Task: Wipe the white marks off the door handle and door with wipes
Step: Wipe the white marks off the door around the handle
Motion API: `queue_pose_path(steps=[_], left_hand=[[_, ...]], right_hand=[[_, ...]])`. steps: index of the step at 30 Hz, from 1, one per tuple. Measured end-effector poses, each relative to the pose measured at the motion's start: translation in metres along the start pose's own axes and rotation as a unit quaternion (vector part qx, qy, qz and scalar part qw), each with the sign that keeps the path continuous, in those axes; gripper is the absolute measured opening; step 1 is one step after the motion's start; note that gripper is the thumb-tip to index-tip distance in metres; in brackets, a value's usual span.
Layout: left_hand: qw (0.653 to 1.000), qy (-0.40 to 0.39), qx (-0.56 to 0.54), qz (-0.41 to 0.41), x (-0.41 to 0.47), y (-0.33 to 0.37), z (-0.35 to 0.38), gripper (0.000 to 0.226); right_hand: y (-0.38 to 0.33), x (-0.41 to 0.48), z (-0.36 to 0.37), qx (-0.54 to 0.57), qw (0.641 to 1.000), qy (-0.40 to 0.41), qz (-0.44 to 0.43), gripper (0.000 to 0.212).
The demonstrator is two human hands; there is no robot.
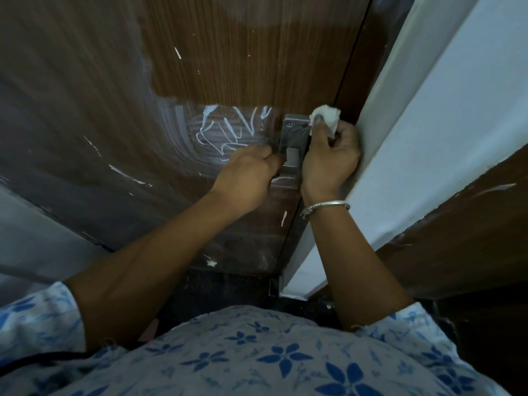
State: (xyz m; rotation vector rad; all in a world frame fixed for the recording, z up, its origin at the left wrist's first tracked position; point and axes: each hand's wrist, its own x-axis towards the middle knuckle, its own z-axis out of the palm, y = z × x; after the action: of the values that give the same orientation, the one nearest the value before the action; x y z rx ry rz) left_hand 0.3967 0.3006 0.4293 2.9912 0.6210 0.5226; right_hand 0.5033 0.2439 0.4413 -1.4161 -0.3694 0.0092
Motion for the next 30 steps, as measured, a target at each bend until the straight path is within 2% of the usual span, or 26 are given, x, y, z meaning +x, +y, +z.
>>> queue_pose_path(steps=[6,9,15,22,24,27,30], left_hand=[[1.0,-0.001,0.011,-0.012,0.001,0.001,0.001,0.035],[1.0,-0.006,0.014,-0.02,0.001,0.003,0.001,0.037],[0.999,-0.014,0.017,-0.027,0.001,0.004,0.0,0.035],[0.999,-0.01,0.045,-0.009,-0.009,0.003,0.0,0.045],[0.999,0.014,0.033,-0.004,-0.017,0.0,-0.002,0.046],[0.996,0.069,0.013,-0.05,-0.03,-0.004,-0.001,0.047],[0.987,0.1,0.024,-0.121,-0.039,-0.006,0.002,0.051]], right_hand=[[0.047,-0.019,-0.011,-0.082,0.988,-0.01,0.132,0.025],[0.053,-0.022,-0.014,-0.065,0.98,-0.01,0.187,0.027],[0.049,-0.011,-0.008,-0.057,0.994,-0.015,0.089,0.025],[0.101,-0.033,-0.016,-0.106,0.974,-0.014,0.201,0.021],[0.103,-0.032,-0.014,-0.092,0.977,0.005,0.192,0.015],[0.101,-0.032,-0.012,-0.085,0.985,0.016,0.151,0.012],[0.098,-0.034,-0.008,-0.068,0.989,-0.009,0.134,0.012]])
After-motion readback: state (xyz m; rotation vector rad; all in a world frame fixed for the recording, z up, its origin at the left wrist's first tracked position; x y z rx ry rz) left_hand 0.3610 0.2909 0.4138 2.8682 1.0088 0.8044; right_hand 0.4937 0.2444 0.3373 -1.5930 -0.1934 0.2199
